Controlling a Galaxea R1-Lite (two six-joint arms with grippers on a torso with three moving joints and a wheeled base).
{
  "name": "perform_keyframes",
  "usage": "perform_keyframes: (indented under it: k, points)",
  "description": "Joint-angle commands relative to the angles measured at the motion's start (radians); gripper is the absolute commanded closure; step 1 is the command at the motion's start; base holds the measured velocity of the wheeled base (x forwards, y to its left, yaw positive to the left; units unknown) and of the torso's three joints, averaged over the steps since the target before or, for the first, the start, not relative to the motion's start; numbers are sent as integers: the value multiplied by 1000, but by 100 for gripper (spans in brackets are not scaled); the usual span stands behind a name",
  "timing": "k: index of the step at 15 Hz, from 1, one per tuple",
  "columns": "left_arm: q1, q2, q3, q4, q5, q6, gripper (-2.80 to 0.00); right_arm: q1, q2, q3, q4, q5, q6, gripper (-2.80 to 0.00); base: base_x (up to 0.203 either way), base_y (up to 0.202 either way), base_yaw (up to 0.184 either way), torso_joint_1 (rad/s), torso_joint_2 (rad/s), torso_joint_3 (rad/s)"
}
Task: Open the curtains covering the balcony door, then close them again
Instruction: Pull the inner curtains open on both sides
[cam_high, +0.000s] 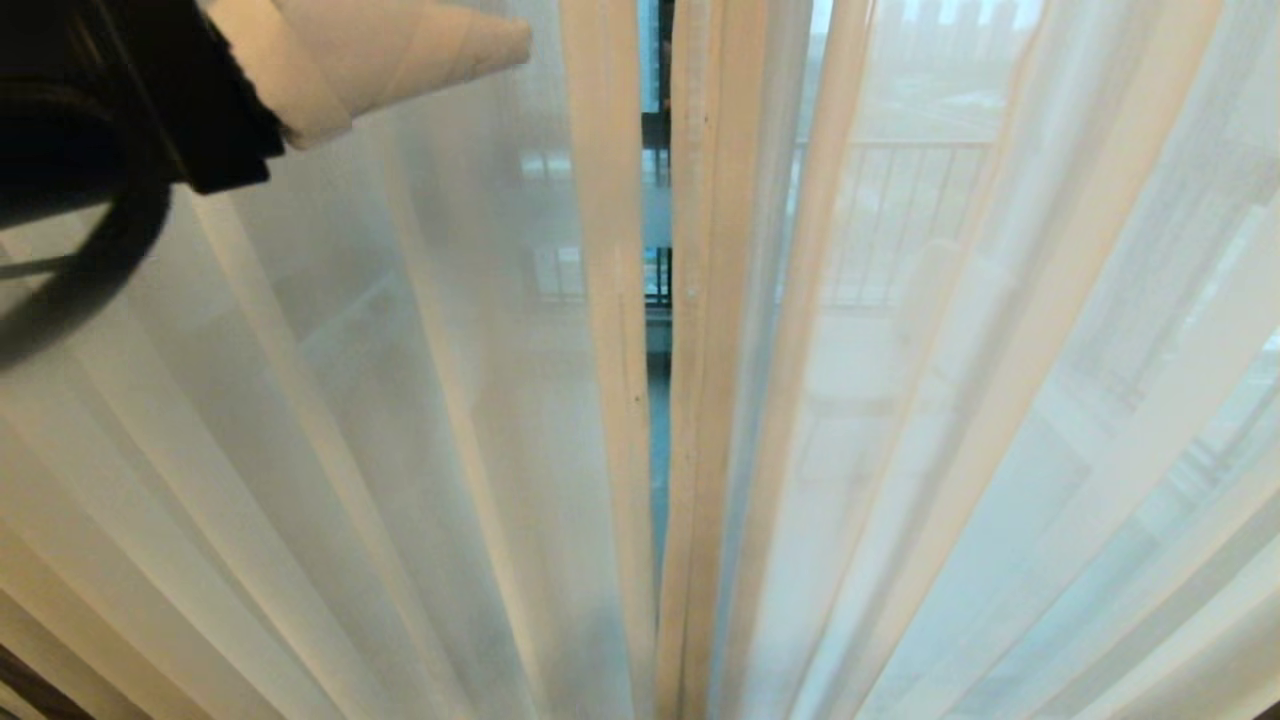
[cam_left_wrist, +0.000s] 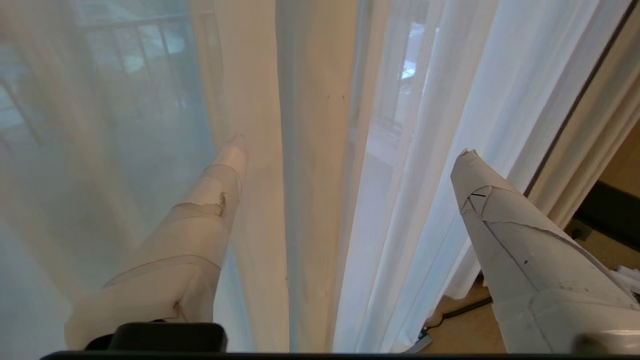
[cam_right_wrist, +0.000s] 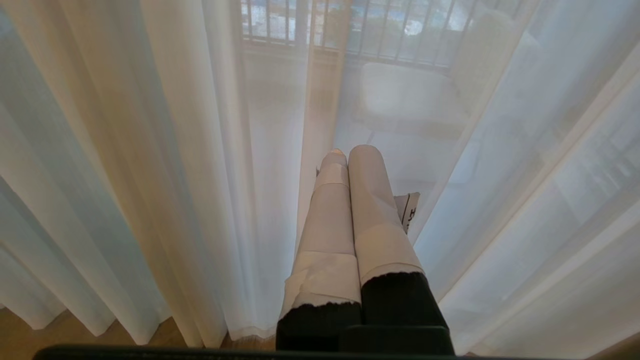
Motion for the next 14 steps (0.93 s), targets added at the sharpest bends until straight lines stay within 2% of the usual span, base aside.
perform_keyframes:
  k: [1,9,14]
  points:
    - [1,65,-37,-1,18,0,-280,0,0,0,0,2,-1,0,0,0,0,0,0,0]
    - [9,267,-233,3,88,5,-280,0,0,0,0,0,-1,0,0,0,0,0,0,0]
    - [48,374,-358,5,97,40,-280,0,0,0,0,0,-1,0,0,0,0,0,0,0]
